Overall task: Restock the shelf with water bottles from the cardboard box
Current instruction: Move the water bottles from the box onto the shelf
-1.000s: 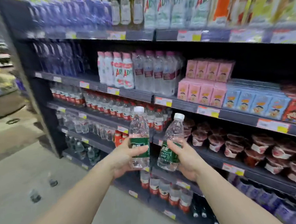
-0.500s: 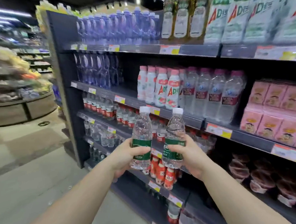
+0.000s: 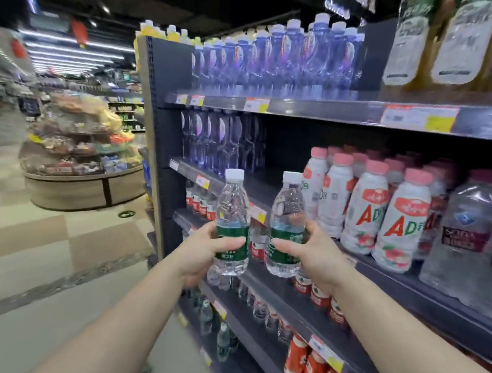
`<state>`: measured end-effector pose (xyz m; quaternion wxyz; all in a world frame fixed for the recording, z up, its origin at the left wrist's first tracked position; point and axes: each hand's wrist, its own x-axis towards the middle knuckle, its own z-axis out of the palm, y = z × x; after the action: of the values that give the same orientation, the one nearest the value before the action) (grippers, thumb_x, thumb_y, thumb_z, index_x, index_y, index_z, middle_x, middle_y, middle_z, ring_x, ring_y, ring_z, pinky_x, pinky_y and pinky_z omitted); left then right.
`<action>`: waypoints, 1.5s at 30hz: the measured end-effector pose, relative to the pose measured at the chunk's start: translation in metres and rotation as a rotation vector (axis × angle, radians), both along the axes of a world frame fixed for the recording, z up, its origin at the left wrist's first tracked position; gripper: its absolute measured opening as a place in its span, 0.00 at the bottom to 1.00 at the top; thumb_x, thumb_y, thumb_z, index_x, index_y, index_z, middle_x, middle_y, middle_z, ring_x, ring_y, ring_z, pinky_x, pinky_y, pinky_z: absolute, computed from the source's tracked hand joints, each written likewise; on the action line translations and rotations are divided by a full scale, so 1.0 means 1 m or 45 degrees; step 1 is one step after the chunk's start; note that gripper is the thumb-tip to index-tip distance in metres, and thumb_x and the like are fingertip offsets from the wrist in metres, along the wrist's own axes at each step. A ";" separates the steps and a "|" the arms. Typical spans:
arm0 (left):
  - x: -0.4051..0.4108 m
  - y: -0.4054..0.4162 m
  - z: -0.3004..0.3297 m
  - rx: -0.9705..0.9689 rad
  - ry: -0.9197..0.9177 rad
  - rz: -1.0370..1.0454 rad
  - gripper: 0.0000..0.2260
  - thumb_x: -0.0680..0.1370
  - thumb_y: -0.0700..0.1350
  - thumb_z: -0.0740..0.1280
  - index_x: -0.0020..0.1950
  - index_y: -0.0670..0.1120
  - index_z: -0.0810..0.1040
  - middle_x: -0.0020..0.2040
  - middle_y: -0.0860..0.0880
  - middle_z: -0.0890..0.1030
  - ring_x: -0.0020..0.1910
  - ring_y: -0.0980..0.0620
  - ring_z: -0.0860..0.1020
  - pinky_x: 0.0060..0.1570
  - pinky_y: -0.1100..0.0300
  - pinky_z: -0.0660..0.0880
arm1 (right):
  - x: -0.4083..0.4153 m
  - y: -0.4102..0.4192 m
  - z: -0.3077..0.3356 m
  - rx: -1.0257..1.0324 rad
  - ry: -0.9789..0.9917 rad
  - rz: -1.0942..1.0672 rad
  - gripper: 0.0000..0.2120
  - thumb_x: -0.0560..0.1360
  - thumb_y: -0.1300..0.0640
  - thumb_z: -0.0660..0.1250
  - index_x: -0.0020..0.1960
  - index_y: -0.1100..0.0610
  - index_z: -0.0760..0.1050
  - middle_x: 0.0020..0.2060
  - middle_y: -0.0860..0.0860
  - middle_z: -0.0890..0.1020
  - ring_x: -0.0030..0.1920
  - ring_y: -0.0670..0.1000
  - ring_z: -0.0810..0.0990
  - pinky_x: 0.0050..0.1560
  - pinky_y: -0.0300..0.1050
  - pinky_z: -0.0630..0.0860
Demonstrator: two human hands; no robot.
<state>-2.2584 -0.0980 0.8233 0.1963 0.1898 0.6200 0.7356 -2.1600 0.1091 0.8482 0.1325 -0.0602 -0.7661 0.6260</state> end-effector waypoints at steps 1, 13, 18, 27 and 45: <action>-0.021 0.000 0.001 -0.007 0.021 0.015 0.47 0.52 0.56 0.86 0.68 0.48 0.74 0.64 0.47 0.81 0.65 0.42 0.76 0.71 0.39 0.64 | -0.019 -0.001 0.003 0.023 0.017 0.000 0.26 0.69 0.55 0.77 0.62 0.47 0.69 0.49 0.40 0.79 0.44 0.36 0.78 0.40 0.30 0.72; -0.287 0.018 0.019 -0.109 0.234 -0.252 0.17 0.68 0.45 0.79 0.55 0.48 0.79 0.52 0.51 0.85 0.56 0.46 0.81 0.56 0.55 0.75 | -0.242 -0.010 -0.008 0.092 0.143 -0.468 0.33 0.64 0.46 0.80 0.65 0.44 0.71 0.56 0.40 0.81 0.56 0.43 0.80 0.56 0.44 0.77; -0.372 0.033 0.036 -0.220 0.376 -0.379 0.24 0.66 0.52 0.82 0.58 0.49 0.78 0.56 0.53 0.83 0.53 0.55 0.82 0.54 0.59 0.77 | -0.301 -0.006 0.004 0.103 0.147 -0.773 0.31 0.64 0.48 0.80 0.64 0.46 0.73 0.55 0.43 0.82 0.55 0.44 0.81 0.59 0.49 0.78; -0.411 0.057 0.028 -0.254 0.351 -0.461 0.17 0.70 0.43 0.79 0.55 0.49 0.80 0.49 0.51 0.86 0.50 0.51 0.84 0.50 0.56 0.78 | -0.347 0.004 -0.006 0.231 0.059 -0.958 0.27 0.68 0.56 0.78 0.63 0.47 0.72 0.49 0.39 0.80 0.49 0.39 0.79 0.49 0.35 0.74; -0.432 0.053 0.037 -0.270 0.498 -0.586 0.18 0.67 0.49 0.79 0.54 0.53 0.80 0.49 0.54 0.87 0.51 0.54 0.84 0.57 0.54 0.76 | -0.353 0.011 0.044 0.816 0.007 -0.972 0.38 0.68 0.49 0.77 0.73 0.50 0.64 0.55 0.43 0.77 0.53 0.47 0.79 0.59 0.49 0.77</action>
<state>-2.6907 -0.0446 0.8607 0.2533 0.4415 0.6600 0.5525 -2.5128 0.1206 0.8925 0.3661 -0.2910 -0.8429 0.2661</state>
